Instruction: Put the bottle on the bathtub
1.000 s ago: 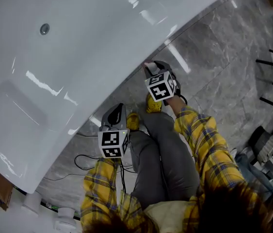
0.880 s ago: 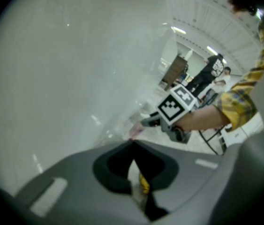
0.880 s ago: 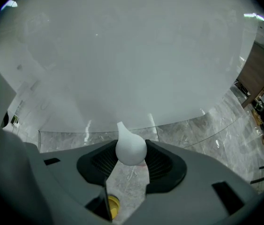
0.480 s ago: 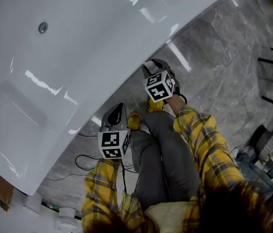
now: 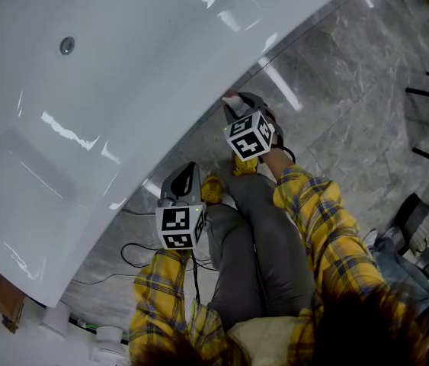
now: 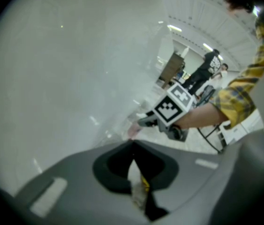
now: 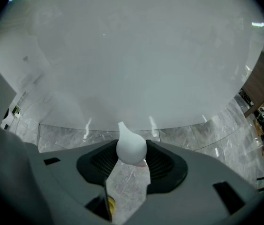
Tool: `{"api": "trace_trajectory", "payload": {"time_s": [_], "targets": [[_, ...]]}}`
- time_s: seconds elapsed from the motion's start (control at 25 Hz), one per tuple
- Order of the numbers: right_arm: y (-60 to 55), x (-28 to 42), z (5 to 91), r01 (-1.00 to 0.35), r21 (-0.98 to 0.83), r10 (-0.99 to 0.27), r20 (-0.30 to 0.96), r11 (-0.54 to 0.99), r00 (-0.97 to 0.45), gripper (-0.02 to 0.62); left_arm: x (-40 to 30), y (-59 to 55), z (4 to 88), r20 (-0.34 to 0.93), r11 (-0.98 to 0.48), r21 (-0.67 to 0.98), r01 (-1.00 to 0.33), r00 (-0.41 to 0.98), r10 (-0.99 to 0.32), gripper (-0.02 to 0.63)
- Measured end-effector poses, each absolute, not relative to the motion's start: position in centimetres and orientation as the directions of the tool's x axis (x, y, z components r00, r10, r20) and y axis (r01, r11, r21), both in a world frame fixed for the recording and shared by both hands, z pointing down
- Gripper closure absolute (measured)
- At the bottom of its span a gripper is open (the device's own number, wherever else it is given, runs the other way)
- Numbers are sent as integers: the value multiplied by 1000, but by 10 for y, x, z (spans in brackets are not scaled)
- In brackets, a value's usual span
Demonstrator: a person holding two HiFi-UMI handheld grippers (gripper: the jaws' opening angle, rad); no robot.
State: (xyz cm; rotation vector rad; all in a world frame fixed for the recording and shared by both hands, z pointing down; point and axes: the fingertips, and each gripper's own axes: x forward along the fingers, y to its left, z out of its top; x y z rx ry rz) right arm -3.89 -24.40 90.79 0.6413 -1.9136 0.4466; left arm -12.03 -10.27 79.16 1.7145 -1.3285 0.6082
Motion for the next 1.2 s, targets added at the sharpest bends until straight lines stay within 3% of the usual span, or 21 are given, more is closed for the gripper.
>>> {"api": "trace_trajectory", "payload": {"time_s": [0.56,1.2], "targets": [[-243,-31,877,-627,-52,-219,912,777,-347,422,-113,-115,762,791,-94,330,-939,329,-516,598],[-233,-15,767,-673,-109,-227,893,731,-390,446,-105,-144,667,758,-135,319,-938,337,-558,598]]}}
